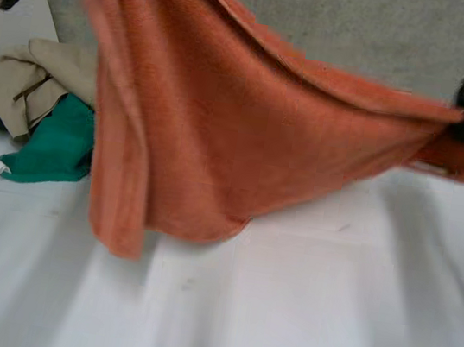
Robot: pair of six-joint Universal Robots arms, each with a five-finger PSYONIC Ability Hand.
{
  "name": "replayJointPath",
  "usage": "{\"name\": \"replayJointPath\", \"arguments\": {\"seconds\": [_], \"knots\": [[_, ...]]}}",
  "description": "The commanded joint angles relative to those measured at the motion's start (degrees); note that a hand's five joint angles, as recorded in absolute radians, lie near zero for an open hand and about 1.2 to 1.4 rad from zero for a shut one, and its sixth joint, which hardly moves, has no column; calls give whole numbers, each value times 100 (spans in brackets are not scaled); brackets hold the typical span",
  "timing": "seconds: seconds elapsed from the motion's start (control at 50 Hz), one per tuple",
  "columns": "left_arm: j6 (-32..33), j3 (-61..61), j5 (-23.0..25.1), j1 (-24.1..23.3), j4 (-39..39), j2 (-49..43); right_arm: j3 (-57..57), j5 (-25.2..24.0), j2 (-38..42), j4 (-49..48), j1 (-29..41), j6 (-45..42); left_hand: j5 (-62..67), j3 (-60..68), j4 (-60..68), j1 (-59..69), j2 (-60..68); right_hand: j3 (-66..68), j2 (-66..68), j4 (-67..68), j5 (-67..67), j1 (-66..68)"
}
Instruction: Fold the laundry.
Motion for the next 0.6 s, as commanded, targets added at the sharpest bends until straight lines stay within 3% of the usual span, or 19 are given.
{"name": "replayJointPath", "arguments": {"seconds": [0.02, 0.1, 0.22, 0.34, 0.42, 0.48, 0.54, 0.56, 0.6], "knots": [[13, -155, 69, 912, -638, -104, -1109, -1003, -986, 2395, -905, -1700, 1333, 1154, 1121, 1386, 1123, 1186, 1231, 1150, 1384, 1473], [40, -374, 428, 1237, -1069, -471, -1620, -1110, -1021, 3381, -941, -2308, 1333, 1154, 1121, 1386, 1123, 1186, 1231, 1150, 1384, 1473], [84, -436, 781, 1255, -1237, -1315, -1798, -1092, -925, 3744, -915, -2583, 1333, 1154, 1121, 1386, 1123, 1186, 1231, 1150, 1384, 1473], [495, 255, 755, 1255, -1228, -2606, -2209, -987, 40, 3648, -819, -2583, 1333, 1154, 1121, 1386, 1123, 1186, 1231, 1150, 1384, 1473], [822, 1325, 693, 1106, -1106, -3318, -3158, -478, 805, 3368, -520, -2539, 1333, 1154, 1121, 1386, 1123, 1186, 1231, 1150, 1384, 1473], [796, 2145, 675, 1018, -694, -3627, -4331, 21, 1428, 2545, -275, -2443, 1333, 1154, 1121, 1386, 1123, 1186, 1231, 1150, 1384, 1473], [656, 2972, 544, 956, 403, -3856, -5039, 392, 1737, 1586, -107, -2258, 1333, 1154, 1121, 1386, 1123, 1186, 1231, 1150, 1384, 1473], [612, 3096, 483, 956, 763, -3874, -5328, 576, 1825, 843, -11, -2084, 1333, 1154, 1121, 1386, 1123, 1186, 1231, 1150, 1384, 1473], [515, 3281, 211, 965, 1853, -3883, -5392, 692, 1817, 101, 25, -1924, 1333, 1154, 1121, 1386, 1123, 1186, 1231, 1150, 1384, 1473]]}}
